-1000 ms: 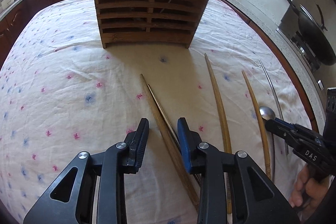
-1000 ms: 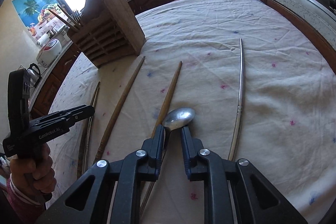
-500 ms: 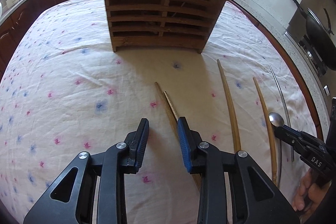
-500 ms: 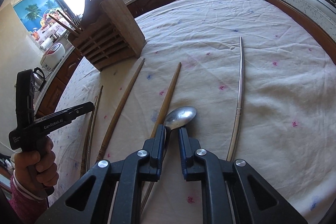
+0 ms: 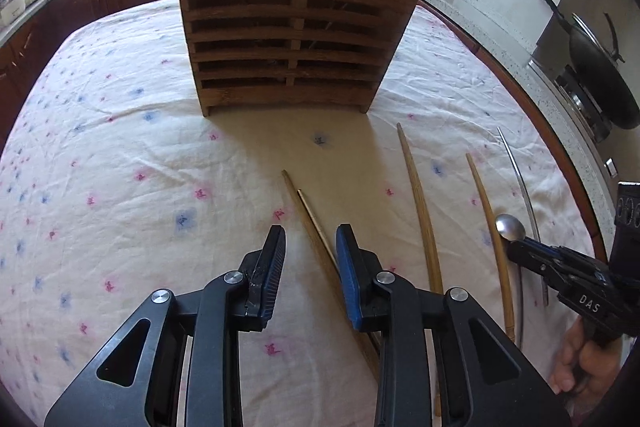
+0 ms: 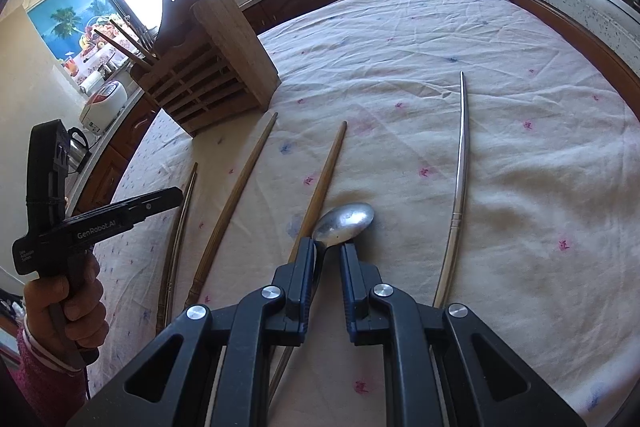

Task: Organize utensils
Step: 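Close the left tool on a wooden chopstick while the right tool grasps the metal spoon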

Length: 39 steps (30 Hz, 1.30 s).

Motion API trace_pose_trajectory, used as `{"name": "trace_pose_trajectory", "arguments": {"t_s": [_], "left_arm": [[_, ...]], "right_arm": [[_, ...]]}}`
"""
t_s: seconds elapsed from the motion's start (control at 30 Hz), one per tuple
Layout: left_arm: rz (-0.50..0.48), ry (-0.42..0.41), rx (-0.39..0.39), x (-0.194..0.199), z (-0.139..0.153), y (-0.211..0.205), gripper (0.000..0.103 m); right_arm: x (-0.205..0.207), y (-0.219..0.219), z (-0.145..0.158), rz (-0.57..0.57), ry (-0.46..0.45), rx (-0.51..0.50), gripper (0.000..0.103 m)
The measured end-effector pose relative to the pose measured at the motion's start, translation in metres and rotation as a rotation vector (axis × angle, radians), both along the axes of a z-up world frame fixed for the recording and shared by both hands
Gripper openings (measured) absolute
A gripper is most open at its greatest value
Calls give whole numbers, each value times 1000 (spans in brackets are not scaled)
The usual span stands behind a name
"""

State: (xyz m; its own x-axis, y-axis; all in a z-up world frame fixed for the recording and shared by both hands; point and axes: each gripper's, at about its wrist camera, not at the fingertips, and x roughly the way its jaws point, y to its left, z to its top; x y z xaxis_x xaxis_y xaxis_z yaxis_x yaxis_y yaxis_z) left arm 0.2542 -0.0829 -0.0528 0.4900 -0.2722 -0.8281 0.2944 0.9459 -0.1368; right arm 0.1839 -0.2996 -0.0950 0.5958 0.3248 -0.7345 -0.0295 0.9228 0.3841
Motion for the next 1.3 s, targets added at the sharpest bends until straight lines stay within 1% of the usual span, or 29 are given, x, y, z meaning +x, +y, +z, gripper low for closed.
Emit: {"name": "trace_pose_trajectory", "arguments": {"t_s": [0.07,0.1,0.13,0.2,0.37,0.47,0.53,0.57,0.63,0.7,0.8,0.87,0.9,0.97,1.13,1.3], "left_arm": [[8,11,45,4,-5,-3,25],[9,25,41,5,-9,-3,25],[10,18,28,6,-10,-4,25],[14,9,54,8,-9,-9,25],[10,12,80,14,-12,-19,25],[2,26,52,23,-14,-22,25],[-6,29,48,27,-14,-23,24],[-13,34,54,29,-16,-25,19],[-23,-3,88,27,-16,-29,17],[-35,-24,102,23,-16,-29,15],[-54,-36,67,19,-16,-22,13],[-56,-17,34,18,-15,-17,9],[-54,0,8,18,-15,-11,9],[-47,16,-15,15,-13,-5,9],[-46,-15,-14,2,-3,7,10],[-24,19,-17,15,-8,4,10]], "right_arm": [[-1,0,0,0,-3,-1,12],[-1,0,0,1,-4,0,12],[-1,0,0,0,-4,1,12],[-1,0,0,1,-3,-1,12],[-1,1,1,-2,0,-4,12],[0,1,1,-2,0,-7,12],[1,2,1,0,-1,-12,12],[2,3,1,1,0,-14,12],[5,4,1,1,0,-18,12],[8,7,1,6,-6,-34,12],[11,11,2,11,-9,-61,12],[12,12,2,14,-10,-73,12],[11,13,2,16,-10,-80,11],[11,11,2,13,-8,-69,11],[8,8,1,3,-4,-45,11],[6,9,2,1,-5,-50,11]]}}
